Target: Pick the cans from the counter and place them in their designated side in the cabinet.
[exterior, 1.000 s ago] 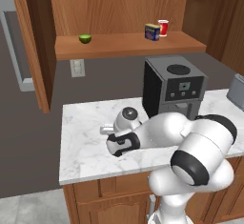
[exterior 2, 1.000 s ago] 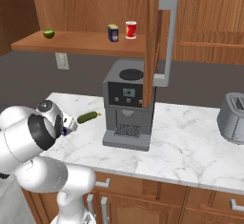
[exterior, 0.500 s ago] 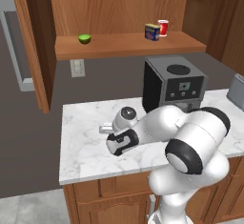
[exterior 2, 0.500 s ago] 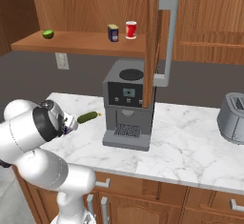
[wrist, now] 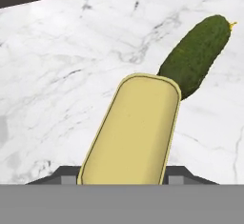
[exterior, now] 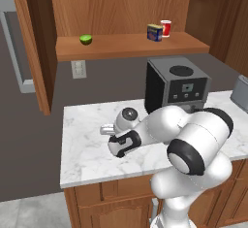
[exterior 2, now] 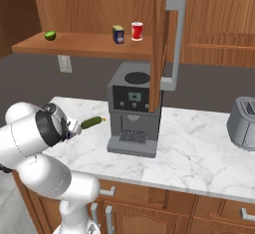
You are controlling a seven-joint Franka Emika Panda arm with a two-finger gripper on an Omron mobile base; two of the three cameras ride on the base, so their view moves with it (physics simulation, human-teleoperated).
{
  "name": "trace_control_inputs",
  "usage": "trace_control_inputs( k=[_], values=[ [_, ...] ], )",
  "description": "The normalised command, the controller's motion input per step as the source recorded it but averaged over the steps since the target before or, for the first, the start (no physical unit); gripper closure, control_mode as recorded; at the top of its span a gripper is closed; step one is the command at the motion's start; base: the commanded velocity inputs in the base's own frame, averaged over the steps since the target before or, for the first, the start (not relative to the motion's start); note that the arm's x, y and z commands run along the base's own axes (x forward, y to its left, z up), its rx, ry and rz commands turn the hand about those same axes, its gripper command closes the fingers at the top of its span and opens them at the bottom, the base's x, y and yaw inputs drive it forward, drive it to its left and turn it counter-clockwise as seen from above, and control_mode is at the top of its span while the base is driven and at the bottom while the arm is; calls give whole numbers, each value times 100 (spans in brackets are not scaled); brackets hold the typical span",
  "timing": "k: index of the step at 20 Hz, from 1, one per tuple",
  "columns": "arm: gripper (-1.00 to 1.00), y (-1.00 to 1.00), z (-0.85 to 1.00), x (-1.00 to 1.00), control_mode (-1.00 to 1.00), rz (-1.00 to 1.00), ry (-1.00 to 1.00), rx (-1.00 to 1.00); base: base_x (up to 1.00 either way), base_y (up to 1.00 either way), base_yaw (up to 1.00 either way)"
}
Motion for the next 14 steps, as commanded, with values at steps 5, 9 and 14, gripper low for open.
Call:
trace_control_inputs(
  k=[5,9,14],
  values=[
    [100,0,33,-13,-100,0,-6,0,0,0,0],
    [100,0,40,-15,-100,0,-6,0,0,0,0],
    [100,-4,40,-11,-100,0,0,0,0,0,0]
  ],
)
